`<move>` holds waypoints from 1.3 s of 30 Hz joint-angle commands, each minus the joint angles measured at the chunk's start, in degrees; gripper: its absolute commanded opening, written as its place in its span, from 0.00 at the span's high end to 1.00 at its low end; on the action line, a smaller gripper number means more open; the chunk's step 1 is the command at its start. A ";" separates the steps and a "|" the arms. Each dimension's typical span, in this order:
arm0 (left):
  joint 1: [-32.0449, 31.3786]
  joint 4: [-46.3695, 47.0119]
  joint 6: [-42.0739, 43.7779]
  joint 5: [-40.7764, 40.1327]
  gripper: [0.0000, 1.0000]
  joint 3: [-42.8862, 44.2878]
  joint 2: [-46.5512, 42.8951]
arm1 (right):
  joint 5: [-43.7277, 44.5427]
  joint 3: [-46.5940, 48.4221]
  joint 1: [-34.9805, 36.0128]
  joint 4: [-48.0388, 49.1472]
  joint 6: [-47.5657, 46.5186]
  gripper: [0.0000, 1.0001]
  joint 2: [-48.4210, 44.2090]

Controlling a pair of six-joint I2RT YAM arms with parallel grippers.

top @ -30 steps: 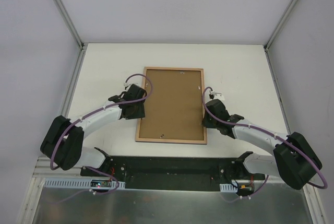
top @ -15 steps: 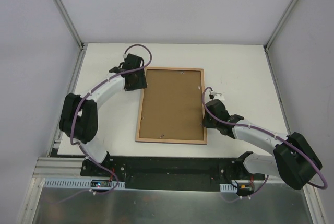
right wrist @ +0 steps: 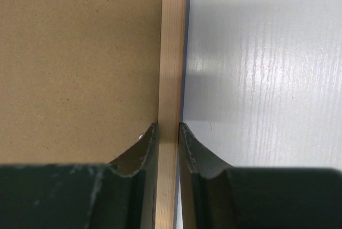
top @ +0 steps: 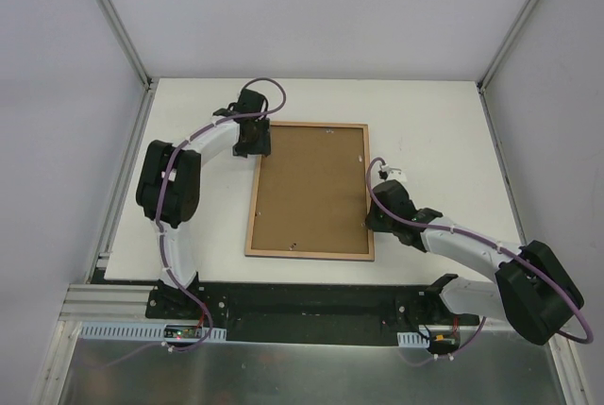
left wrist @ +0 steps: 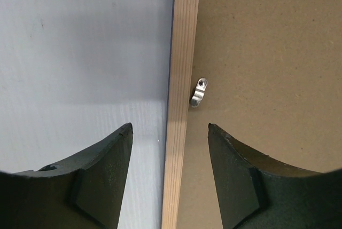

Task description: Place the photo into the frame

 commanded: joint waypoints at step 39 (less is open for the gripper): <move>1.97 -2.20 1.93 0.08 0.74 5.08 6.34 | -4.03 -2.28 0.19 -3.24 -0.99 0.99 -1.78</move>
